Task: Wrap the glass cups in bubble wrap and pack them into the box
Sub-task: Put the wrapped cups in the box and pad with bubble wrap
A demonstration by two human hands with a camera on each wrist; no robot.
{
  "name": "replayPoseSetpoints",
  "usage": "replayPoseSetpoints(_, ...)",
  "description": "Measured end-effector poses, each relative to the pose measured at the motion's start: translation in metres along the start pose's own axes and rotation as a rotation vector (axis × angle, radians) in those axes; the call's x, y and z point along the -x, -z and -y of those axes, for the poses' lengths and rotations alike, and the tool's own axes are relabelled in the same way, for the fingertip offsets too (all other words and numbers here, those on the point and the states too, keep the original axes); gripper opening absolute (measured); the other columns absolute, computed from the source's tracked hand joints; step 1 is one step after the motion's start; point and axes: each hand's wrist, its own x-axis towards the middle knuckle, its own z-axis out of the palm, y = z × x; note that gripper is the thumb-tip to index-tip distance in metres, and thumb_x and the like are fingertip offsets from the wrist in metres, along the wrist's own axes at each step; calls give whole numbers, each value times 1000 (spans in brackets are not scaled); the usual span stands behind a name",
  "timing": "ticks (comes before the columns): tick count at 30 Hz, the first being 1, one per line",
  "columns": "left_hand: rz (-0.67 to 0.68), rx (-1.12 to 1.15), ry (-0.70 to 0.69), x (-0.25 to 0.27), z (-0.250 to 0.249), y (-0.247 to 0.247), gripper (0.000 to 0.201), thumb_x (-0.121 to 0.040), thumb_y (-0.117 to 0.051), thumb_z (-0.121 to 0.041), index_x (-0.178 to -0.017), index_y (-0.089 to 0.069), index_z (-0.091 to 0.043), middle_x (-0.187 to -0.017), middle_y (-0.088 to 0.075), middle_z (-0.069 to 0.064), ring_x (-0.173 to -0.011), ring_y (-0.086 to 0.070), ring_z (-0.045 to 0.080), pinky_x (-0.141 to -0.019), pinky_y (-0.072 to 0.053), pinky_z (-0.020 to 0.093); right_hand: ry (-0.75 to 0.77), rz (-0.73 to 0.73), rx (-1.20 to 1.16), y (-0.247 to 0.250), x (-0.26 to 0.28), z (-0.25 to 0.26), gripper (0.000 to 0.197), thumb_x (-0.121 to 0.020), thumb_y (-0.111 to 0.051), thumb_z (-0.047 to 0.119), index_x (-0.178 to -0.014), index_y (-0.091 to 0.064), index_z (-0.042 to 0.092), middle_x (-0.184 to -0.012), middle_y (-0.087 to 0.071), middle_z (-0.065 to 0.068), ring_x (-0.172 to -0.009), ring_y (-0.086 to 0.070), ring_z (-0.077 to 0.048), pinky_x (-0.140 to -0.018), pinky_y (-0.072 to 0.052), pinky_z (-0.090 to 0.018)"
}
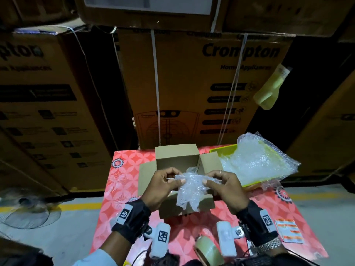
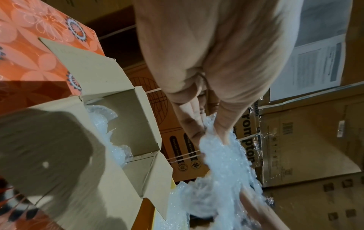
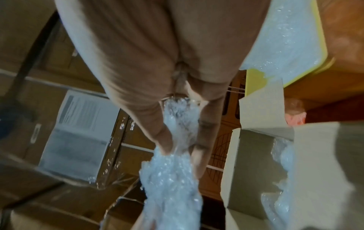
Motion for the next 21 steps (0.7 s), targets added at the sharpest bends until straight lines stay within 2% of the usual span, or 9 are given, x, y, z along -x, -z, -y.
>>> replayPoseSetpoints(3,-13,-3,-16,-5,5,-5,9,-92,-74,-3,-94,-65,-5,-86,-61,8,-76,-57,23,-64,-49,36,10,37,29,4,-2,-2,9,-91,-72,1,-94,-64,-2,-82,-61,-16,-64,-66,-29,-61,-62,-39)
replayPoseSetpoints(5,-74,23,-33,-7,6,-14,7,-93,-69,4,-94,-65,-1,-86,-62,6,-75,-56,19,-60,-46,31,38,23,20,10,-5,1,9,-89,-73,-2,-96,-68,-2,-80,-67,-16,-61,-69,-30,-59,-59,-33)
replayPoseSetpoints(7,-129,68,-1,-9,6,-25,12,-93,-61,12,-91,-67,2,-85,-65,5,-73,-57,15,-60,-45,24,83,4,2,16,-9,3,10,-86,-72,-9,-93,-75,-2,-83,-74,-15,-62,-71,-30,-65,-59,-32)
replayPoseSetpoints(10,-209,162,105,-14,6,-41,28,-91,-50,17,-83,-73,2,-89,-70,12,-78,-60,25,-63,-46,26,78,-30,-23,25,-14,1,23,-85,-65,-17,-88,-80,0,-81,-74,-24,-68,-71,-32,-73,-60,-34)
replayPoseSetpoints(12,-255,217,143,-17,6,-49,26,-91,-48,10,-82,-72,6,-93,-71,15,-86,-59,26,-69,-44,27,82,-25,-27,33,-16,-1,26,-84,-61,-18,-86,-81,0,-86,-75,-21,-76,-70,-36,-80,-60,-42)
replayPoseSetpoints(14,-263,252,159,-19,7,-56,27,-95,-50,1,-79,-71,2,-88,-69,12,-87,-57,23,-74,-41,28,78,9,-77,42,-18,-1,17,-82,-64,-9,-83,-80,-2,-94,-74,-20,-82,-69,-39,-86,-58,-49)
replayPoseSetpoints(16,-236,241,153,-20,9,-63,27,-99,-59,-5,-75,-71,-8,-82,-66,9,-84,-58,22,-75,-45,28,66,40,-111,52,-18,2,7,-81,-73,-1,-79,-78,-5,-93,-73,-22,-82,-68,-36,-82,-58,-45)
replayPoseSetpoints(19,-251,203,119,-22,14,-80,9,-90,-74,0,-95,-70,-7,-86,-68,13,-86,-63,27,-79,-53,33,119,15,57,68,-19,6,10,-76,-82,-5,-82,-76,-2,-86,-75,-8,-81,-69,-18,-77,-56,-28)
replayPoseSetpoints(21,-277,209,128,-25,16,-90,35,-85,-77,8,-114,-64,-8,-86,-69,9,-85,-67,23,-80,-55,32,108,23,75,81,-23,6,32,-69,-84,-11,-94,-68,2,-83,-72,-1,-79,-65,-11,-75,-56,-26)
